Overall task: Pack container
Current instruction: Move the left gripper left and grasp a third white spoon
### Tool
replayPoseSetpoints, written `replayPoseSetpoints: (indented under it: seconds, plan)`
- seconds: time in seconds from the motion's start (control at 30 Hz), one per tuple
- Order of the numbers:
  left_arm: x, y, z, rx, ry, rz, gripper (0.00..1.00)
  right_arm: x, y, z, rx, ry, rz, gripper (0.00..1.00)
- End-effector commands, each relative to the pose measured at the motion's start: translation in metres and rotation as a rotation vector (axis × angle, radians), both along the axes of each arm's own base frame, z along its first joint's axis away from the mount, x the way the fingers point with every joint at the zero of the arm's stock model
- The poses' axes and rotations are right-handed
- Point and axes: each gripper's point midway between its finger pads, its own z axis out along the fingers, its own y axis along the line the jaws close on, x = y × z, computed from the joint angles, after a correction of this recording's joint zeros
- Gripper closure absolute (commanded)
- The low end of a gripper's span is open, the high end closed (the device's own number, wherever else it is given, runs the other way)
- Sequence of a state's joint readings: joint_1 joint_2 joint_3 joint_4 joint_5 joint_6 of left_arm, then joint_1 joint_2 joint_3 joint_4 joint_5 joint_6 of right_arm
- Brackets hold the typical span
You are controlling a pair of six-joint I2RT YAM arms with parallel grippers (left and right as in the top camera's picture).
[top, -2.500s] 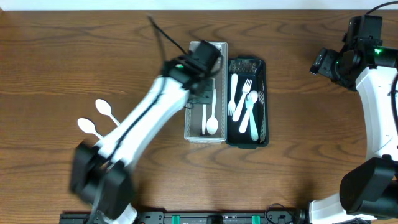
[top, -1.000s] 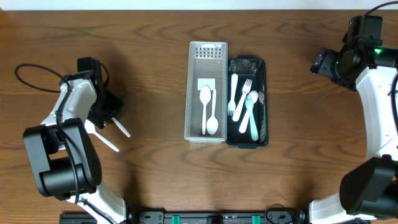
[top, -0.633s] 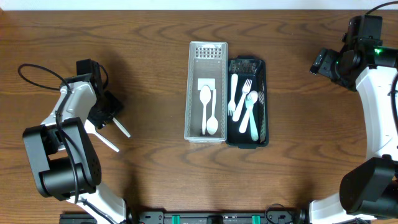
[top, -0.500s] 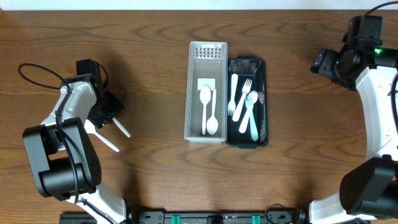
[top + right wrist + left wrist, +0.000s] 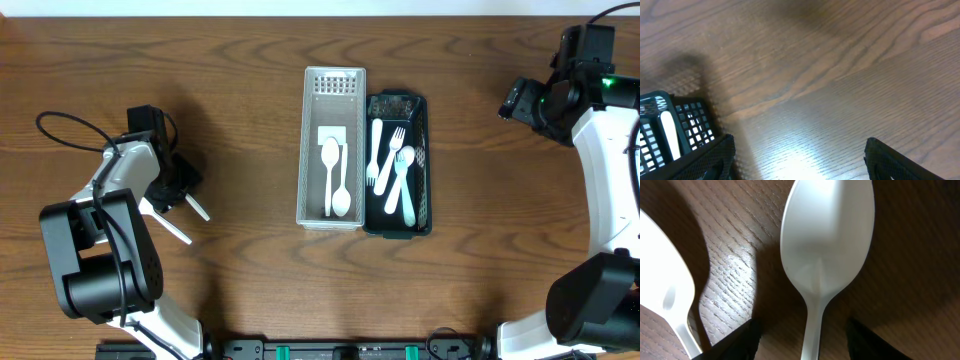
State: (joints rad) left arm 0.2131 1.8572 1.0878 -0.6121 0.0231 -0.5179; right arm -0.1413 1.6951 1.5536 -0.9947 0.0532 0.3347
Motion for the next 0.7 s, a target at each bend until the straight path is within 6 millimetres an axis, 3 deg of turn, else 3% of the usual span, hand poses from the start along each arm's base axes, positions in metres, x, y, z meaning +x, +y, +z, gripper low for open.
replayPoseSetpoints:
  seconds: [0.0,0.07,0.23,0.4,0.67]
  plan:
    - [-0.011,-0.002,-0.012,-0.004,0.04,-0.016,0.41,-0.002,-0.003,-0.002,-0.013,0.009,0.002,0.14]
    - [-0.011,-0.002,-0.012,-0.004,0.04,-0.017,0.46,-0.002,-0.003,-0.002,-0.013,0.009,0.002,0.14]
    - [-0.01,-0.001,-0.012,-0.003,0.036,-0.016,0.75,-0.002,-0.003,-0.002,-0.013,0.009,0.002,0.14]
    - [-0.006,-0.001,-0.011,0.001,0.02,-0.016,0.92,-0.002,-0.003,-0.002,-0.013,0.009,0.002,0.14]
    - [0.004,0.001,-0.008,0.01,-0.012,-0.031,0.94,-0.002,-0.003,-0.002,-0.013,0.009,0.002,0.14]
